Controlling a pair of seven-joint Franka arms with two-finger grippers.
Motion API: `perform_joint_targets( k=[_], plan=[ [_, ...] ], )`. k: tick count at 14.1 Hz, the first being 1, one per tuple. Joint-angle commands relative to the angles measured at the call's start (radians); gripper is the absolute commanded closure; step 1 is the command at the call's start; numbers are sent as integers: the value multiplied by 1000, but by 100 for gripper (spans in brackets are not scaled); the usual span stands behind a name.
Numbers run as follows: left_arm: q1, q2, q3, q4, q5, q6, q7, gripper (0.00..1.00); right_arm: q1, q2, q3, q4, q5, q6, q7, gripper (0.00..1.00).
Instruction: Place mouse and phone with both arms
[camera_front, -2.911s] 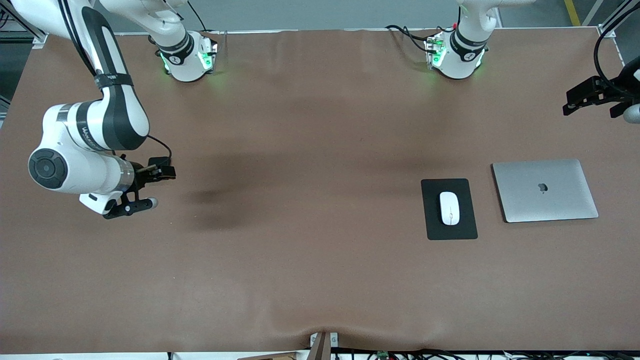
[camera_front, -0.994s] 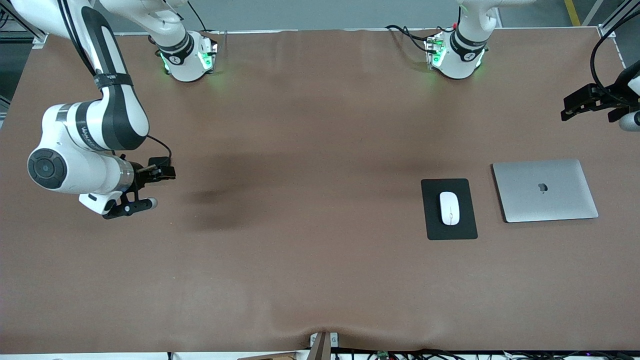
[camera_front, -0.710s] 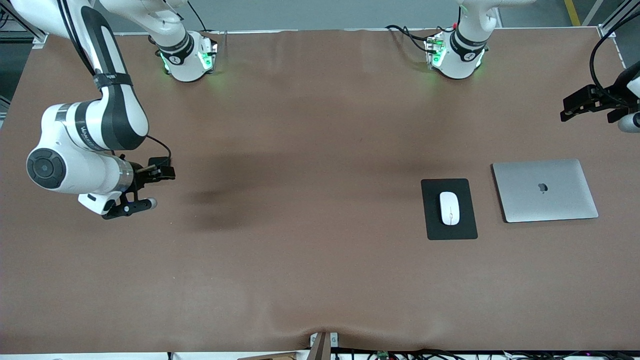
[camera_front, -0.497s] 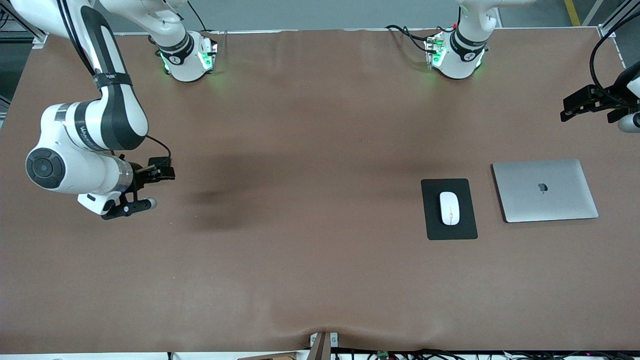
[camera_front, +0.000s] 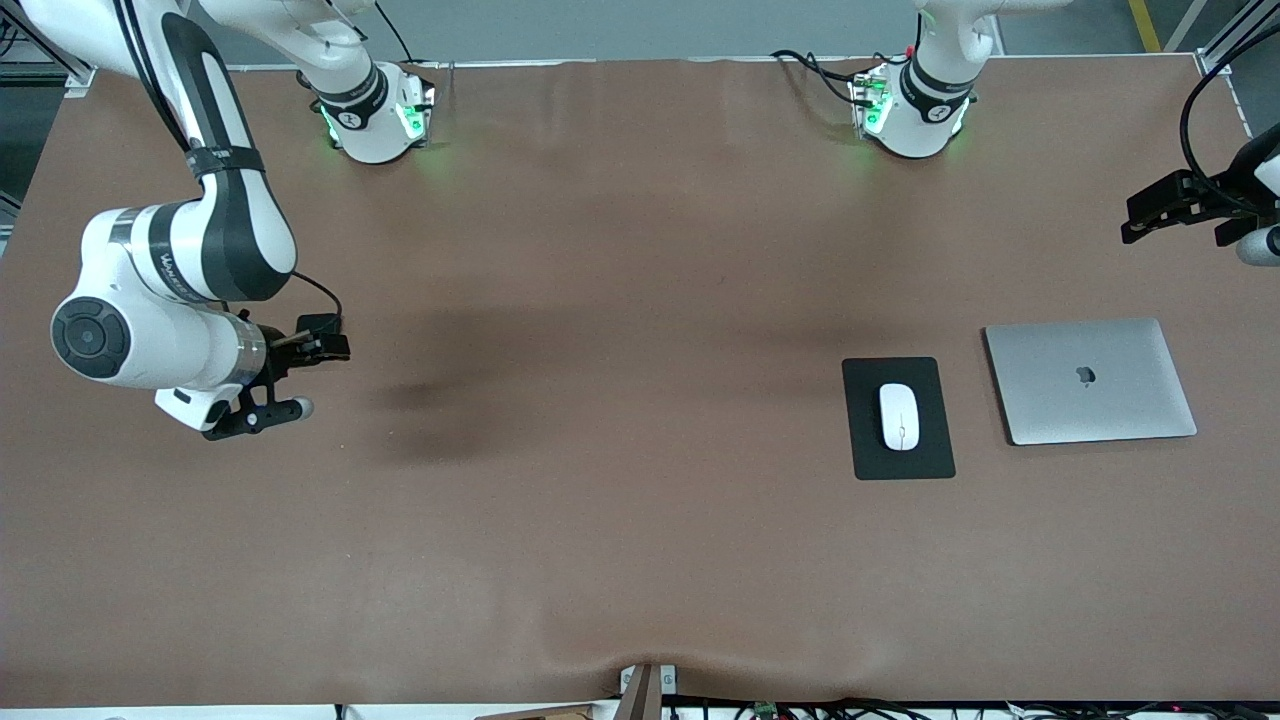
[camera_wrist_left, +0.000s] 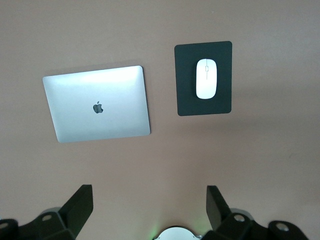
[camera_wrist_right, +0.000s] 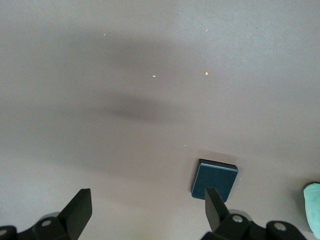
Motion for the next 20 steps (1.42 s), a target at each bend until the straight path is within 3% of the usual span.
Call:
perform_joint_targets(
  k=[1,20],
  plan=[
    [6,10,-4,22,7,-2,3,0,0,13,-2,26,13,-23,12,0],
    [-3,22,-58,1,-9,41,-4,0,1,13,-2,29,13,-30,12,0]
  ],
)
